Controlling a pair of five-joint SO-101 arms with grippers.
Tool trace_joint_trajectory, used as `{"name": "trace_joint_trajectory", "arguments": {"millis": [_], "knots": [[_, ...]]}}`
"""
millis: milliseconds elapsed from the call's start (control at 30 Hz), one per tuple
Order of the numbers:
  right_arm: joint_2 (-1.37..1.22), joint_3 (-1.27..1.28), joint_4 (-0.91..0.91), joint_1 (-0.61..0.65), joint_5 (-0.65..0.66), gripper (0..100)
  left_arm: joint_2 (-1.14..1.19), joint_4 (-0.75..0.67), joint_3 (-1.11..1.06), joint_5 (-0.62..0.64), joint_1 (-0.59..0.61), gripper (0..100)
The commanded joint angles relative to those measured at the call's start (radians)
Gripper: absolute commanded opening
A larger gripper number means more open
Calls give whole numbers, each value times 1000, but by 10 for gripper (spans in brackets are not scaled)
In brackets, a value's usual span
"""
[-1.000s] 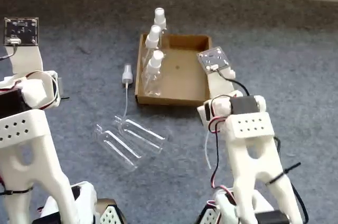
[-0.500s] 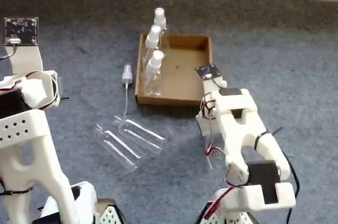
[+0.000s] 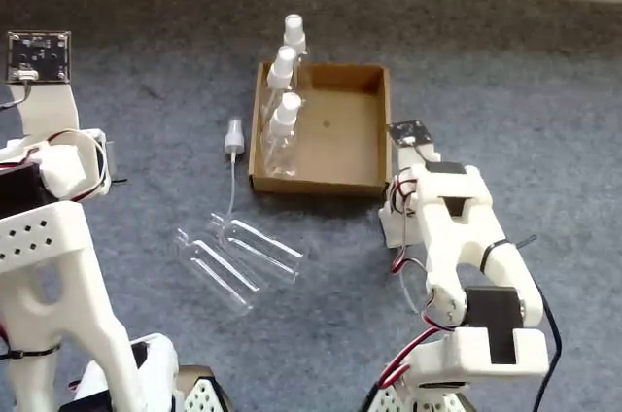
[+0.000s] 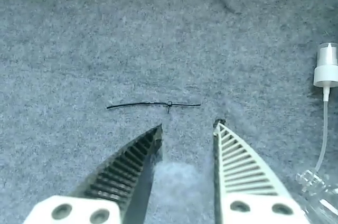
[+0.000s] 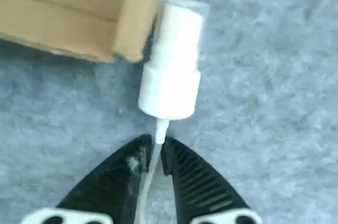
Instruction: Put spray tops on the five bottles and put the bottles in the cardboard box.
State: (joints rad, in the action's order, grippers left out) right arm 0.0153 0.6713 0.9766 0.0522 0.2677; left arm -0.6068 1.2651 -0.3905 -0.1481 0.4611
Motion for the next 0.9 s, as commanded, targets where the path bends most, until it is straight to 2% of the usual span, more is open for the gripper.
{"name": "trace_joint_trajectory", "arguments": {"millis": [0, 133, 500, 733, 867], "knots": [[1, 1, 7, -65, 21, 3, -16, -17, 5, -2, 8, 151], [50, -4, 54, -88, 34, 3, -16, -17, 5, -2, 8, 151], [610, 1, 335, 13, 34, 3, -16, -17, 7, -2, 8, 151], [748, -7, 466, 19, 35, 10, -16, -12, 5, -2, 13, 151], [739, -1, 410, 21, 26, 132, -16, -11, 4, -2, 13, 151]]}}
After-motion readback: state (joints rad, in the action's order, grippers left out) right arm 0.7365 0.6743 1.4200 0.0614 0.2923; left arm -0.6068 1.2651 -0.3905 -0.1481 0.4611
